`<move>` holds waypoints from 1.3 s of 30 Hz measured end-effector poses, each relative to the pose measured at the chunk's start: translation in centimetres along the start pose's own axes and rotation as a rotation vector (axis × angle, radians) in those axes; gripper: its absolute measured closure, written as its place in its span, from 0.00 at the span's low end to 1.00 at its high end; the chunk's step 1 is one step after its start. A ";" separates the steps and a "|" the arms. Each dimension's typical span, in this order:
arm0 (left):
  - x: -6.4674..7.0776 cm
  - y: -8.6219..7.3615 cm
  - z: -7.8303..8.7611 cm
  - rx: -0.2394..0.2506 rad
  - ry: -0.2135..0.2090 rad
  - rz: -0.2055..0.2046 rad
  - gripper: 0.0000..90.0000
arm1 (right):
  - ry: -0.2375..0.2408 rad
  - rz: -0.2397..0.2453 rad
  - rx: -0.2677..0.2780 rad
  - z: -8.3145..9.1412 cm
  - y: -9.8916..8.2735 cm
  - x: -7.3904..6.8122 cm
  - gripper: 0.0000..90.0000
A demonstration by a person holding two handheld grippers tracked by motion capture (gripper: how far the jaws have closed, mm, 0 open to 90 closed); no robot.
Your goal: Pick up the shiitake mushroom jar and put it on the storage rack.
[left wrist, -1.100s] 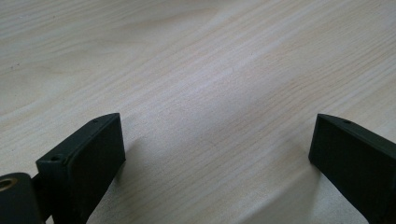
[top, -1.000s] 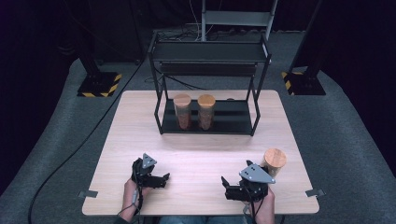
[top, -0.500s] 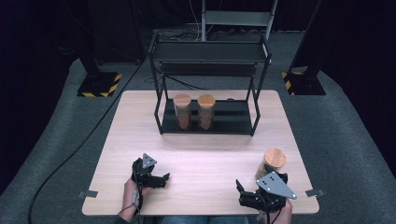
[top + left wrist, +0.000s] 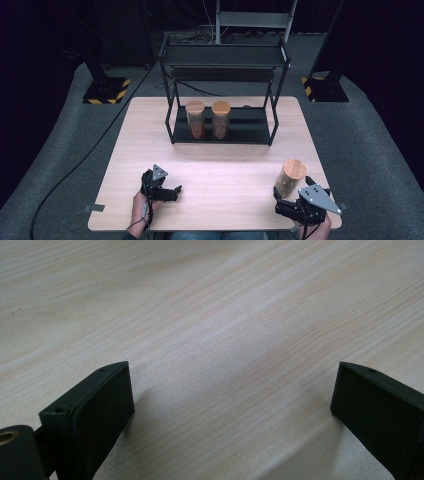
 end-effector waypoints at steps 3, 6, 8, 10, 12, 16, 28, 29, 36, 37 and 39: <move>0.0 0.0 0.0 0.000 0.000 0.000 0.03 | 0.007 -0.034 -0.009 -1.1 -0.9 0.8 0.00; 0.0 0.0 0.0 0.000 0.000 -0.001 0.03 | 0.014 -0.053 -0.028 -2.4 -1.9 1.5 0.00; 0.0 0.0 0.0 0.001 0.001 -0.001 0.03 | 0.021 -0.063 -0.015 -3.2 -2.5 1.9 0.00; 0.0 0.0 0.0 0.001 0.001 -0.001 0.03 | 0.043 -0.084 -0.003 -3.9 -3.2 2.2 0.00; 0.0 0.0 0.0 0.001 0.001 -0.001 0.03 | 0.046 -0.092 0.016 -4.5 -3.7 2.5 0.00; 0.0 0.0 0.0 0.001 0.001 -0.001 0.03 | 0.066 -0.088 0.024 -5.6 -4.6 2.5 0.00; 0.0 0.0 0.0 0.001 0.003 -0.004 0.03 | 0.101 -0.062 0.060 -7.8 -5.2 1.9 0.00; 0.0 0.0 0.0 0.001 0.003 -0.005 0.03 | 0.099 -0.061 0.061 -7.9 -5.3 1.8 0.00; 0.0 0.0 0.0 0.000 0.001 -0.002 0.03 | 0.091 -0.053 0.073 -8.2 -5.8 1.8 0.07; 0.0 0.0 0.0 0.000 0.002 -0.001 0.03 | 0.095 -0.058 0.071 -8.2 -5.8 1.8 0.11; 0.0 0.0 0.0 0.002 0.002 0.001 0.03 | 0.091 -0.063 0.078 -8.2 -5.9 2.0 0.15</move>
Point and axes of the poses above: each handheld gripper's, and its own axes: z roughly backward along the jaws, y roughly out of its top, x roughly to its right, the point moved 5 cm from there along -z, roughly forward along the jaws, and after that the axes turned 1 degree about -y, right-handed, at the moved point
